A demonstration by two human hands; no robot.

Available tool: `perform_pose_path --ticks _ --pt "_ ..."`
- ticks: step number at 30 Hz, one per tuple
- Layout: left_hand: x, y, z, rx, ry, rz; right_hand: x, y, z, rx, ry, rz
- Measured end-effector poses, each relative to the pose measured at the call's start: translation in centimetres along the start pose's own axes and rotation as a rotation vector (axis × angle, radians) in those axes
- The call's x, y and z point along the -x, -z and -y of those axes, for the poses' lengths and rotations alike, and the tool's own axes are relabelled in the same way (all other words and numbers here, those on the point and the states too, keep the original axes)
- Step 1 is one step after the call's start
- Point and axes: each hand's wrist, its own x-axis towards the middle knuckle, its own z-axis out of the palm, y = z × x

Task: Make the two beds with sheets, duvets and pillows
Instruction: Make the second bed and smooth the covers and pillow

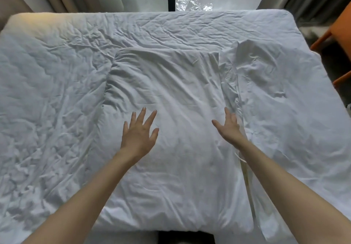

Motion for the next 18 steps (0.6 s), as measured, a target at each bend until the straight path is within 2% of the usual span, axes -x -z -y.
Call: perform_pose_path --ticks 6,9,14,18 --pt "-8.7 -7.1 -2.5 0.034 0.025 0.182 -8.0 -2.7 -3.3 0.014 -0.142 0.027" --pt "-11.1 -10.2 -2.9 0.026 0.05 0.246 -9.5 -4.8 -4.4 0.133 -0.129 -0.088" --pt "-12.5 -13.0 -2.0 0.0 0.063 0.193 -11.0 -7.5 -5.7 0.279 0.067 -0.246" --pt "-12.5 -13.7 -1.7 -0.006 0.06 0.157 -11.2 -7.4 -4.9 0.215 0.046 -0.247"
